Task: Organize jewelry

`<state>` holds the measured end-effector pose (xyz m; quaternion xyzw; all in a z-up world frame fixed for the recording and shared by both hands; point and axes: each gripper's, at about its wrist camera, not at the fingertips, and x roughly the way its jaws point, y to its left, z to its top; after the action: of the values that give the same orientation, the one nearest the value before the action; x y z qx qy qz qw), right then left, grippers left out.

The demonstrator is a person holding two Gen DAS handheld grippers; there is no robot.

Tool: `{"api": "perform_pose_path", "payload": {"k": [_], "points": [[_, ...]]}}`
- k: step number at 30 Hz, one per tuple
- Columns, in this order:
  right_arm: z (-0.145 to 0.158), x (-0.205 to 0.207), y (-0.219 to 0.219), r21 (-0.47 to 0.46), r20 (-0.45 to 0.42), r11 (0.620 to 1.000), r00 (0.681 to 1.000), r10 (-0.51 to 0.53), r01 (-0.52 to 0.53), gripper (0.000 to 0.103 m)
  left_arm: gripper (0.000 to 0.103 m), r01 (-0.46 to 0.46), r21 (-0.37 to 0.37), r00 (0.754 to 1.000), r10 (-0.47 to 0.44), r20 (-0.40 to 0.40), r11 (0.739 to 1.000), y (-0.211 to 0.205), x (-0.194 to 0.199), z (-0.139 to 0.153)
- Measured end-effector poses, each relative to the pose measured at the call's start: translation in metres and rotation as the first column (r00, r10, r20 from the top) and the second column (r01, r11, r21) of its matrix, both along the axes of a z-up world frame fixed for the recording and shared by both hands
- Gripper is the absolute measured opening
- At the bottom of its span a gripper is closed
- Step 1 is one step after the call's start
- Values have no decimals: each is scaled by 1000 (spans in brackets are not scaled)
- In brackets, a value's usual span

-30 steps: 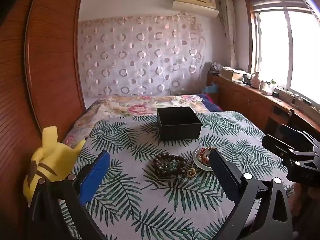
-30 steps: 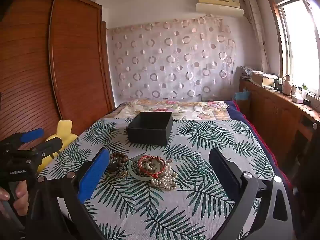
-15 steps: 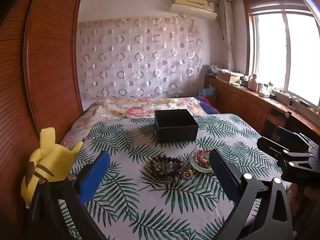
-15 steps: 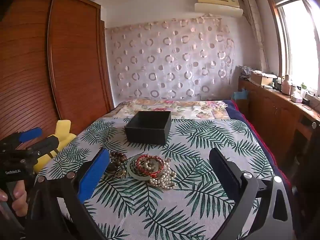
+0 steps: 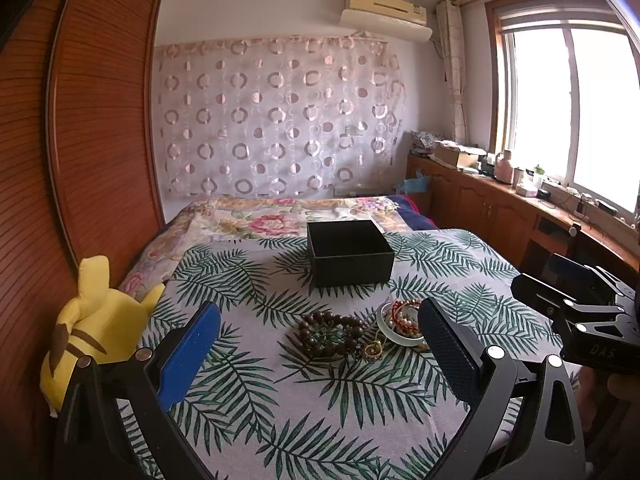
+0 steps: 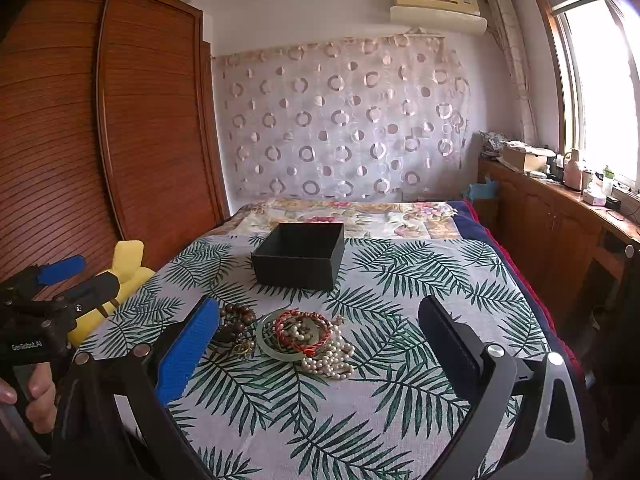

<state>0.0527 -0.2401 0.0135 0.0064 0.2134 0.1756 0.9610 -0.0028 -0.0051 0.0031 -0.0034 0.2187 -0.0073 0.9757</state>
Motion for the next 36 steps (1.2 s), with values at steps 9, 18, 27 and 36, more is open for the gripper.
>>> {"api": "perform_pose_path", "payload": {"k": [9, 18, 27, 36], "points": [[-1, 0, -1, 1, 1, 1000, 1000, 0, 0, 101, 95, 1, -1, 1000, -1, 2, 1000, 1, -1, 1], [1, 0, 0, 2, 2, 1000, 1000, -1, 1, 101, 95, 1, 1, 1000, -1, 6, 1000, 0, -1, 2], [0, 0, -1, 2, 2, 1000, 1000, -1, 1, 101, 95, 2, 3, 1000, -2, 8, 1000, 0, -3, 4], [1, -1, -1, 3, 3, 1000, 1000, 0, 0, 101, 95, 2, 3, 1000, -2, 10, 1000, 0, -4, 3]]}}
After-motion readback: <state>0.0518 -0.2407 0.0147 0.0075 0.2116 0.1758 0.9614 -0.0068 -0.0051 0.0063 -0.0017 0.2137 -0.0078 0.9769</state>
